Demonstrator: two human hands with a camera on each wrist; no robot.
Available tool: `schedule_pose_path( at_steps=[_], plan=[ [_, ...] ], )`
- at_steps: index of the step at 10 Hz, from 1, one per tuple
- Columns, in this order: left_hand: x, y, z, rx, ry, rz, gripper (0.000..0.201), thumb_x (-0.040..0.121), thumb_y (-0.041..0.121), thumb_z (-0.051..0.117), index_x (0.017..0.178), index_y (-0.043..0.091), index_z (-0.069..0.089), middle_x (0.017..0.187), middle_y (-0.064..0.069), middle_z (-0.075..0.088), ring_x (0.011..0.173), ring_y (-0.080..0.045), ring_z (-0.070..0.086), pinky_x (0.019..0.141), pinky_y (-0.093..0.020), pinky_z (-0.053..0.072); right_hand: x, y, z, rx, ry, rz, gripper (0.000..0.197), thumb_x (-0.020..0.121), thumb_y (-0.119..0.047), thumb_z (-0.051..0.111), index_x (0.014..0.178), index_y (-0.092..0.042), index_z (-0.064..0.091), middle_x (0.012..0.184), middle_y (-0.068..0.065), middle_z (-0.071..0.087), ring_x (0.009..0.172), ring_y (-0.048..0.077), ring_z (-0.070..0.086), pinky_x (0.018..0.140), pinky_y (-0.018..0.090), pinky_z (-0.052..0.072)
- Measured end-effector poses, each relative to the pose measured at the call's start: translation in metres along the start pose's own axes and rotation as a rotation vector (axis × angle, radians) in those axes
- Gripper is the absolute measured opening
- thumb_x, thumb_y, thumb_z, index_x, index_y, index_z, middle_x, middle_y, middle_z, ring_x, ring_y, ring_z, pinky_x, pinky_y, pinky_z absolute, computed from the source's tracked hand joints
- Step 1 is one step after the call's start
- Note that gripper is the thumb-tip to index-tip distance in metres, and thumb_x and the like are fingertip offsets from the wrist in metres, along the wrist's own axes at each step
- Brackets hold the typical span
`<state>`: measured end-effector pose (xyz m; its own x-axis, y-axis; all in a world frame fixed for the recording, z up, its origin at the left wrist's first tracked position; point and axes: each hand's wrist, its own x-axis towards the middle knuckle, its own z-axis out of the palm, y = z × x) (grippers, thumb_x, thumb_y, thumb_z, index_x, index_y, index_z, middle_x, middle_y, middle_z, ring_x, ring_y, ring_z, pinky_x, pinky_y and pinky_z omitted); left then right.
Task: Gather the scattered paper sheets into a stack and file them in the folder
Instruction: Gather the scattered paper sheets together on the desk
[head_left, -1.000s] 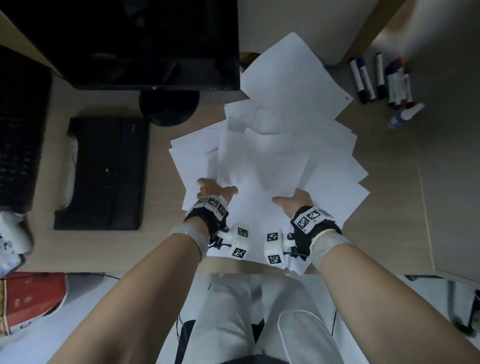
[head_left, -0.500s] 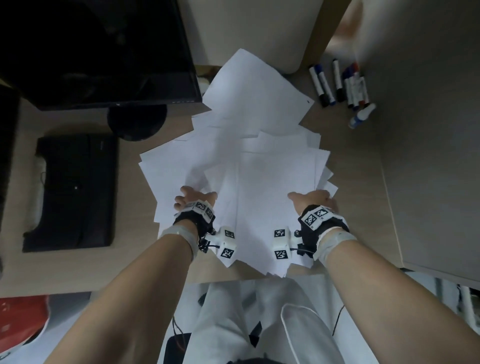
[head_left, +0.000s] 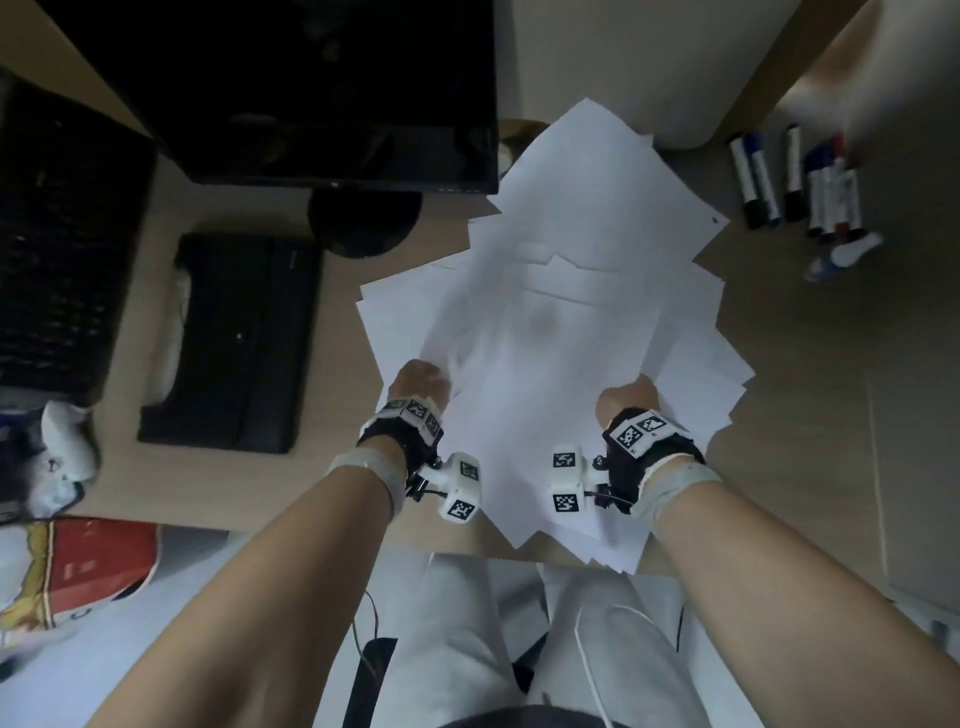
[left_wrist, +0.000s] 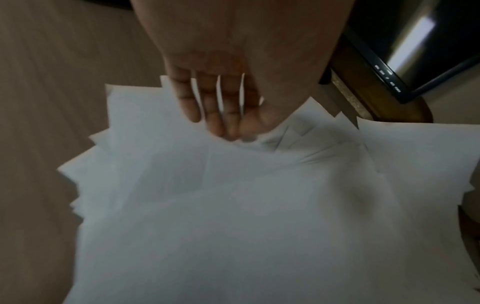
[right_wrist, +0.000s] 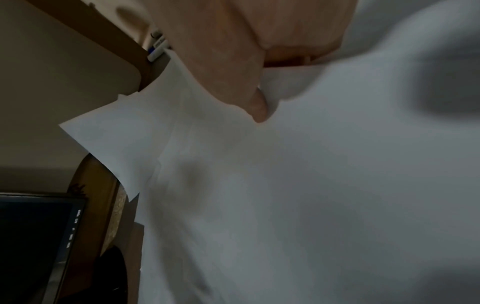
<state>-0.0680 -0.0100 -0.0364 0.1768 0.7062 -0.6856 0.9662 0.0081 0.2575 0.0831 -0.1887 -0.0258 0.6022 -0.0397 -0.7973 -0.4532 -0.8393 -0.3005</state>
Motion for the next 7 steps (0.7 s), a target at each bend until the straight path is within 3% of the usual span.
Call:
schedule_pose_path(
  at_steps=[1,2,3,4,5,6,7],
  plan=[
    [0.015,0.026,-0.003,-0.153,-0.019,0.037,0.043,0.089,0.012,0.055,0.131,0.016,0.052,0.133,-0.006,0.056,0.120,-0.028,0.054,0.095,-0.028,0.043,0.005,0.005,-0.008,-0.087,0.128,0.034,0.041,0.096,-0.012,0.042,0.136,-0.001,0.045,0.134,0.022,0.048,0.122,0.037,0.049,0.098,0.042,0.041],
    [0.023,0.053,-0.001,-0.158,-0.102,0.096,0.054,0.087,0.015,0.061,0.138,0.010,0.044,0.137,-0.010,0.052,0.122,-0.028,0.053,0.084,-0.024,0.039,0.011,0.014,-0.015,-0.007,0.223,0.193,0.041,0.093,-0.017,0.047,0.131,-0.003,0.049,0.132,0.022,0.045,0.117,0.037,0.048,0.097,0.045,0.044],
    [0.025,0.067,0.004,-0.169,-0.164,0.087,0.063,0.082,0.023,0.066,0.138,0.010,0.040,0.137,-0.010,0.049,0.118,-0.030,0.053,0.093,-0.032,0.044,0.015,0.017,-0.019,-0.004,0.204,0.231,0.062,0.080,-0.039,0.056,0.128,-0.001,0.047,0.127,0.017,0.051,0.113,0.035,0.053,0.090,0.042,0.047],
    [0.031,0.065,0.009,-0.074,-0.196,0.158,0.048,0.082,0.035,0.064,0.121,0.009,0.052,0.116,-0.007,0.058,0.100,-0.028,0.058,0.090,-0.037,0.047,0.021,0.015,-0.018,0.106,0.088,0.199,0.063,0.087,-0.039,0.064,0.136,-0.004,0.049,0.137,0.016,0.052,0.110,0.027,0.055,0.080,0.030,0.041],
    [0.036,0.060,0.012,-0.085,-0.188,0.224,0.027,0.093,0.028,0.056,0.104,0.004,0.061,0.105,-0.015,0.064,0.098,-0.032,0.060,0.077,-0.030,0.043,0.014,0.004,-0.013,0.029,0.028,0.227,0.054,0.090,-0.040,0.060,0.135,-0.012,0.050,0.137,0.015,0.051,0.110,0.026,0.055,0.092,0.034,0.044],
    [0.037,0.051,0.012,-0.197,-0.134,0.194,0.030,0.097,0.023,0.048,0.070,0.010,0.050,0.074,-0.011,0.053,0.078,-0.027,0.050,0.064,-0.026,0.032,0.016,-0.001,0.001,0.042,0.086,0.211,0.041,0.090,-0.028,0.060,0.128,-0.016,0.053,0.129,0.005,0.059,0.117,0.027,0.056,0.101,0.038,0.040],
    [0.040,0.042,0.002,-0.328,-0.066,0.119,0.030,0.100,0.023,0.045,0.106,-0.001,0.061,0.104,-0.012,0.061,0.103,-0.028,0.055,0.079,-0.027,0.037,0.010,-0.007,0.004,-0.113,0.110,0.080,0.034,0.096,-0.013,0.046,0.130,-0.012,0.052,0.130,0.007,0.055,0.122,0.027,0.051,0.101,0.036,0.035]
  ],
)
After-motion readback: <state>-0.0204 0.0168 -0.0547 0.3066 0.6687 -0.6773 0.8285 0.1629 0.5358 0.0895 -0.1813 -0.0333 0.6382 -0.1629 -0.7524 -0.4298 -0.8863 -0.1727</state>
